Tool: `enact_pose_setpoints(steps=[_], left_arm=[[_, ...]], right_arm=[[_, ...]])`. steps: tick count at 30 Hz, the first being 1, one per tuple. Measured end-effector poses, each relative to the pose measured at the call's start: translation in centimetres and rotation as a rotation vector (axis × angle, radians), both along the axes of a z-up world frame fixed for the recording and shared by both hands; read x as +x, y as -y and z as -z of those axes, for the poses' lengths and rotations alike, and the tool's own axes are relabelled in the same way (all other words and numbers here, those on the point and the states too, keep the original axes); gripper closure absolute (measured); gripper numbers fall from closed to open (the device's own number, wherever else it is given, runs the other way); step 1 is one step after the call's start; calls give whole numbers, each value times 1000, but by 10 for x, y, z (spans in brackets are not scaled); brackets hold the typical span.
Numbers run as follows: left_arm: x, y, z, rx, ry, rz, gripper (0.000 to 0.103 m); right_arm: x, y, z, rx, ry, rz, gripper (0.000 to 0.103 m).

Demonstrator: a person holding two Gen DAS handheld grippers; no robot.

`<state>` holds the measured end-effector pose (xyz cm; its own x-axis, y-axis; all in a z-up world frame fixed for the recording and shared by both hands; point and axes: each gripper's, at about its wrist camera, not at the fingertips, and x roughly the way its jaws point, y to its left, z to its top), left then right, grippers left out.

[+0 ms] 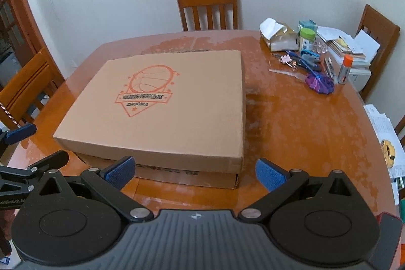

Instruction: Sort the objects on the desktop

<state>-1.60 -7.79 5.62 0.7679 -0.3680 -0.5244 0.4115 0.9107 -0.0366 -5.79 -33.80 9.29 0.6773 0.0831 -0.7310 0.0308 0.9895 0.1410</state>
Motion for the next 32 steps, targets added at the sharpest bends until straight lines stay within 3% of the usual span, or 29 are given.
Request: enact_pose_setpoints(steps=[2,11,18,28,32], left_arm=[[0,-2,2,-29,-18,-25,0],[-12,-6,-8,-95,43,-208,0],[-25,3,-12,-57,64,-347,0],[-39,34,-15,91,124,-284,0],[-35,38,-13,93,120,-263,0]], right_arm=[[-1,1,-2,-7,7,-10,0],[-5,12,-6,19,16,-68,0],[-2,33,-9,55,36,-129,0],[4,58,7,141,17,-142,0],[1,61,9,147,15,-118,0]])
